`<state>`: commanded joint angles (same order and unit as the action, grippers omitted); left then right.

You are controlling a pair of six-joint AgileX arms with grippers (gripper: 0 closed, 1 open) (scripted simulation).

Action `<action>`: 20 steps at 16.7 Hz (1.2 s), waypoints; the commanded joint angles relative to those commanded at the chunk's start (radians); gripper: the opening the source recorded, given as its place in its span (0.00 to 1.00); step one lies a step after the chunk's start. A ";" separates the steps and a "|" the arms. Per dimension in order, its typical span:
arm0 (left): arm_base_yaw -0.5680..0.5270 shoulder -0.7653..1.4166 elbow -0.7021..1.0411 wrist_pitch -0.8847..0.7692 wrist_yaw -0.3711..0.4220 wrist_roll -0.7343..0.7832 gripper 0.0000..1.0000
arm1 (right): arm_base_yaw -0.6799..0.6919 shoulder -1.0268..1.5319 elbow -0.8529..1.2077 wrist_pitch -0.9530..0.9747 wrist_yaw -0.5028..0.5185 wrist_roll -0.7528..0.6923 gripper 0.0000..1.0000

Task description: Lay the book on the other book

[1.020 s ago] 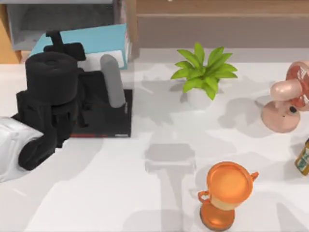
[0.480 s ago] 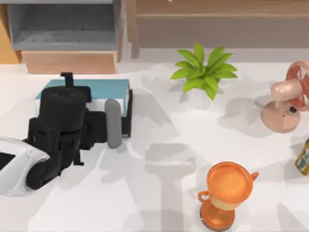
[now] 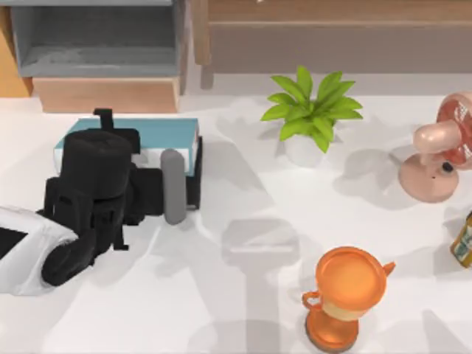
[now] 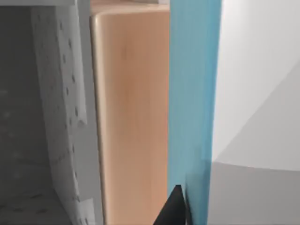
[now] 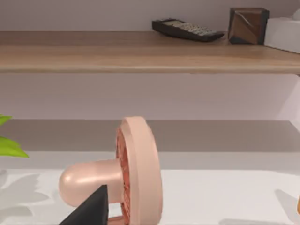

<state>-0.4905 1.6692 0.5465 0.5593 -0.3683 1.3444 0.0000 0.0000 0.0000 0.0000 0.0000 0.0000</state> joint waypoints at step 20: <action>0.000 0.000 0.000 0.000 0.000 0.000 1.00 | 0.000 0.000 0.000 0.000 0.000 0.000 1.00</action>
